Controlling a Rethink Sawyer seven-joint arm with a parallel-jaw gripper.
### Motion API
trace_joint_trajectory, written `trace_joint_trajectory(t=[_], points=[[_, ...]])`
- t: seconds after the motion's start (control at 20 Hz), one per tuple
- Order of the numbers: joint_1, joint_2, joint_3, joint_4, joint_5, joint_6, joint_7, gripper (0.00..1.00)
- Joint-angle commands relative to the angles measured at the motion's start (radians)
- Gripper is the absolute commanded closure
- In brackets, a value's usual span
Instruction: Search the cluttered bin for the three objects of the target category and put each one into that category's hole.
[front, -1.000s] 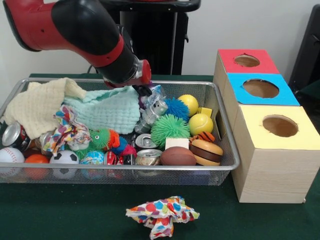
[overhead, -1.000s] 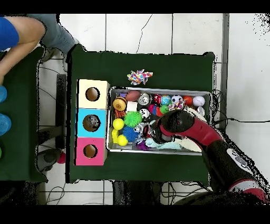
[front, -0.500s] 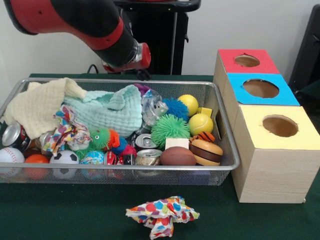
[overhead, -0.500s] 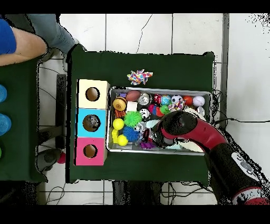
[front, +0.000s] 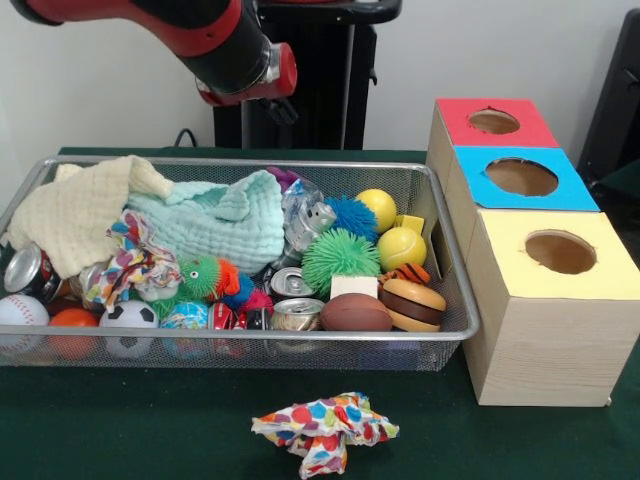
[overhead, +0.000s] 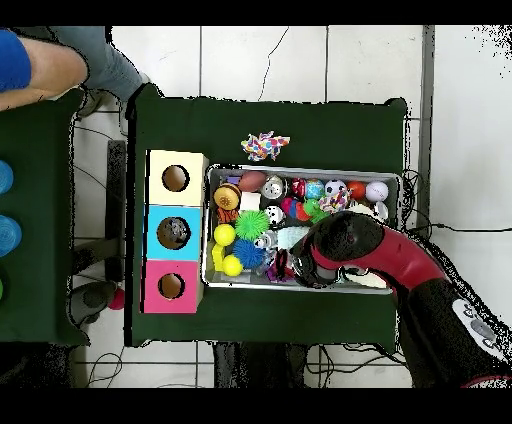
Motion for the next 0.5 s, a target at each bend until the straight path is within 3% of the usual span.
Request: trace_joint_trajectory(t=[0.05,0.2,0.25,0.5], points=[[0.007,0.021,0.017,0.001,-0.099,-0.142,-0.027,1.0],[0.022,0.03,-0.012,0.009,-0.138,-0.27,0.031,1.0],[0.027,0.031,-0.024,0.015,-0.133,-0.276,0.069,0.0],[0.022,0.03,-0.023,0.035,-0.135,-0.361,0.089,0.0]])
